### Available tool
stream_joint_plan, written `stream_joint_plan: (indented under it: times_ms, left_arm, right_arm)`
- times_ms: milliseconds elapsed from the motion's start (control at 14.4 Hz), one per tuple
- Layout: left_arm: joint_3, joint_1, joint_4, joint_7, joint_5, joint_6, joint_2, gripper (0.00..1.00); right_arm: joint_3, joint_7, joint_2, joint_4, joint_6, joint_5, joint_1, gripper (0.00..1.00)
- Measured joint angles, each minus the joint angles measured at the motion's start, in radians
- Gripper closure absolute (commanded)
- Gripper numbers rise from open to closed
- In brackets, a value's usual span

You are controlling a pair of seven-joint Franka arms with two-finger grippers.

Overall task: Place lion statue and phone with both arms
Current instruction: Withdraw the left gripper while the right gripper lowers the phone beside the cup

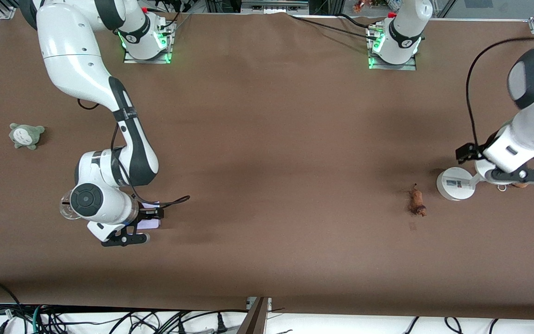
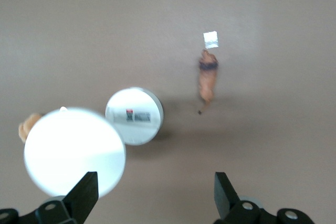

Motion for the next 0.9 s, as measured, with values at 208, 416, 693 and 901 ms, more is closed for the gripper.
stream_joint_plan:
  times_ms: [208, 416, 693, 901]
  left_arm:
    - [0.001, 0.009, 0.061, 0.001, -0.041, -0.187, -0.092, 0.00]
    - [-0.010, 0.009, 0.135, -0.017, -0.051, -0.309, -0.144, 0.00]
    - [-0.076, 0.009, 0.140, -0.096, -0.055, -0.315, -0.144, 0.00]
    - [-0.086, 0.010, 0.140, -0.090, -0.055, -0.315, -0.138, 0.00]
  right_arm:
    - [-0.007, -0.011, -0.001, -0.013, 0.000, -0.002, -0.014, 0.71]
    - [-0.012, -0.013, -0.001, -0.021, 0.000, -0.015, -0.026, 0.71]
    - [-0.014, -0.013, -0.001, -0.028, 0.000, -0.035, -0.038, 0.70]
    - [-0.014, -0.014, 0.001, -0.041, 0.005, -0.035, -0.049, 0.67]
